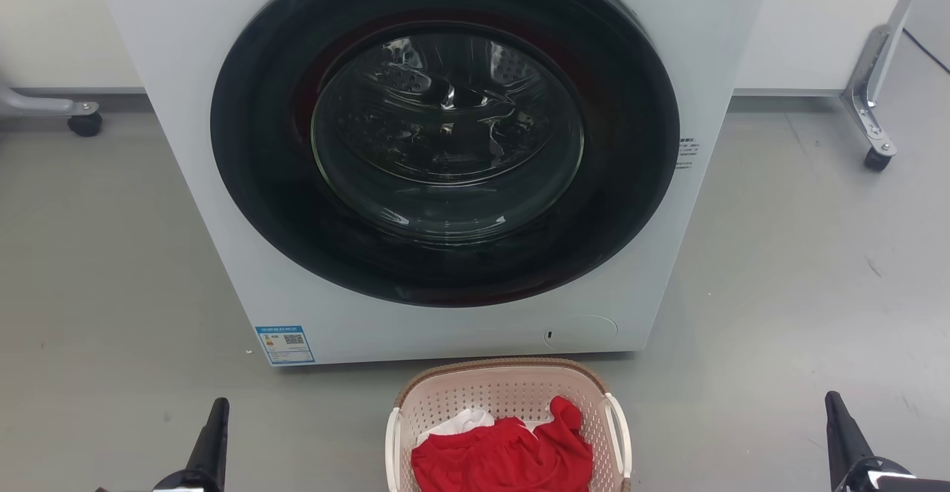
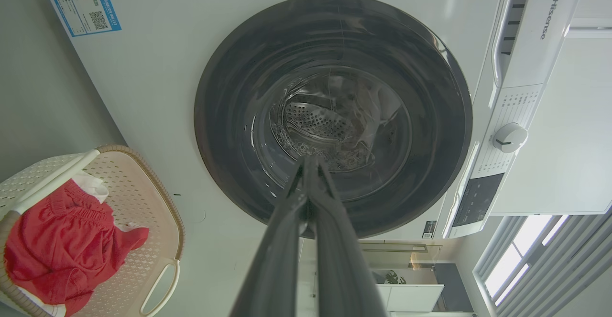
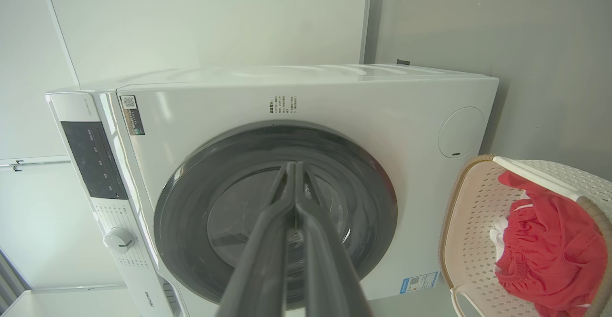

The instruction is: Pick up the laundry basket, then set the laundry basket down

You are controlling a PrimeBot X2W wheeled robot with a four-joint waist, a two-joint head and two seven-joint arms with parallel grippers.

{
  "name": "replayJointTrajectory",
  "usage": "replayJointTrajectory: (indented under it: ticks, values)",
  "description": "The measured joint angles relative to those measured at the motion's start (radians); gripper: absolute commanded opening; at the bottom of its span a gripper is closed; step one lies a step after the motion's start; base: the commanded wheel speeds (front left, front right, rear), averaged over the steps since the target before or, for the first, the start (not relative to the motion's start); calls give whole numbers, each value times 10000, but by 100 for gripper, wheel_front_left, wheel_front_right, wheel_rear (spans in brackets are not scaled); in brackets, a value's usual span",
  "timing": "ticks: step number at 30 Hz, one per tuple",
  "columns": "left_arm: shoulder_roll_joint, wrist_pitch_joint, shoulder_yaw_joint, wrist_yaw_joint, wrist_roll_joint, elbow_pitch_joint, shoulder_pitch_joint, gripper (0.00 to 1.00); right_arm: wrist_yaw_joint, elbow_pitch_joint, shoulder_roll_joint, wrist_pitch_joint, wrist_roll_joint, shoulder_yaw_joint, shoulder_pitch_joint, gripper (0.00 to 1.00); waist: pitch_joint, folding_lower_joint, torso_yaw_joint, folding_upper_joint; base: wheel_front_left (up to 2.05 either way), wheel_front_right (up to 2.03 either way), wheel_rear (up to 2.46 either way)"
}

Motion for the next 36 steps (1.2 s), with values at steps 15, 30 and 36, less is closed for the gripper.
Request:
replayJointTrajectory:
  ticks: [15,30,36]
  values:
    - [0,0,-2,0,0,0,-1,0,0,0,2,0,0,0,0,0,0,0,0,0,0,0,0]
    - [-2,0,-2,0,-10,0,-1,0,0,0,2,-2,2,2,0,0,0,0,0,-1,0,0,0]
    - [-2,0,-2,0,-10,0,-1,0,0,0,2,-2,2,2,0,0,0,0,0,0,0,0,0]
